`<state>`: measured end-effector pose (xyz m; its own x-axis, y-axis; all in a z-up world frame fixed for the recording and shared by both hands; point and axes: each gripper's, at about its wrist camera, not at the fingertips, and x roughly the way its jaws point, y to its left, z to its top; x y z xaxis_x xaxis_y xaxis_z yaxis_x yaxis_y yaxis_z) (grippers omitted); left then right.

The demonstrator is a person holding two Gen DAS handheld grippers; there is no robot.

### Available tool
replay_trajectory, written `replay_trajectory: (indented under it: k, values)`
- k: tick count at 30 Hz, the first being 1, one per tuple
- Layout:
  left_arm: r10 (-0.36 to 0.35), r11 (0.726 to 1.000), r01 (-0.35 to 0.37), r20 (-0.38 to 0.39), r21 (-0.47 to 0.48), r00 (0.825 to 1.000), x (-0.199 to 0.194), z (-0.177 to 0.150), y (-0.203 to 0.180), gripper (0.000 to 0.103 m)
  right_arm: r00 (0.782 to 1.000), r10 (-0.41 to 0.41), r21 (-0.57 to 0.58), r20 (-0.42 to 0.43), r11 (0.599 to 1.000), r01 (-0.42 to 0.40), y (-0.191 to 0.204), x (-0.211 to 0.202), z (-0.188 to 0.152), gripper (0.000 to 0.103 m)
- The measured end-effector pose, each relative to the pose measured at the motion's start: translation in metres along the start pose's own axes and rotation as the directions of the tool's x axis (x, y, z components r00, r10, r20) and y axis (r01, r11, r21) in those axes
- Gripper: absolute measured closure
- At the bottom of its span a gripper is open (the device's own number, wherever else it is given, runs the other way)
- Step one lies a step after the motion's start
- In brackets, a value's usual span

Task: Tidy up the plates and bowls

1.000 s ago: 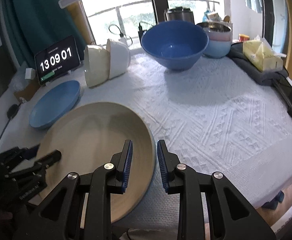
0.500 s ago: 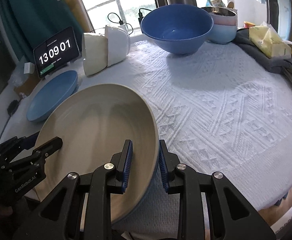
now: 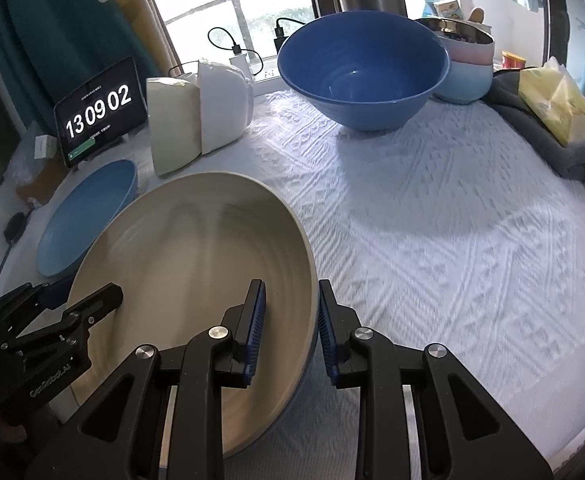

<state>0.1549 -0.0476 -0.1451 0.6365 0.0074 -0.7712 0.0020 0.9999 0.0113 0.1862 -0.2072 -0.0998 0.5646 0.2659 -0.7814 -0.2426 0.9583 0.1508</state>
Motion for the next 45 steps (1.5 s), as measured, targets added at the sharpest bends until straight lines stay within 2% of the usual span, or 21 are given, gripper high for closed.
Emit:
replay_trajectory:
  k: [17, 27, 36, 45]
  values:
    - [-0.092, 0.995, 0.092, 0.010, -0.027, 0.996, -0.016, -0.017, 0.026, 0.057, 0.999, -0.048, -0.035, -0.025, 0.998, 0.047, 0.023, 0.002, -0.004, 0.074]
    - [-0.063, 0.992, 0.072, 0.090, -0.103, 0.994, -0.037, -0.018, 0.061, 0.057, 0.994, -0.092, -0.051, 0.050, 0.994, 0.095, 0.033, -0.016, 0.010, 0.074]
    - [-0.028, 0.982, 0.056, 0.151, -0.180, 0.988, -0.047, -0.014, 0.098, 0.057, 0.996, -0.065, -0.106, 0.058, 0.992, 0.071, 0.064, -0.010, 0.026, 0.074]
    - [0.027, 0.968, 0.018, 0.177, -0.251, 0.984, -0.047, -0.009, 0.133, 0.053, 0.998, -0.029, -0.159, 0.063, 0.987, 0.039, 0.096, -0.001, 0.043, 0.072]
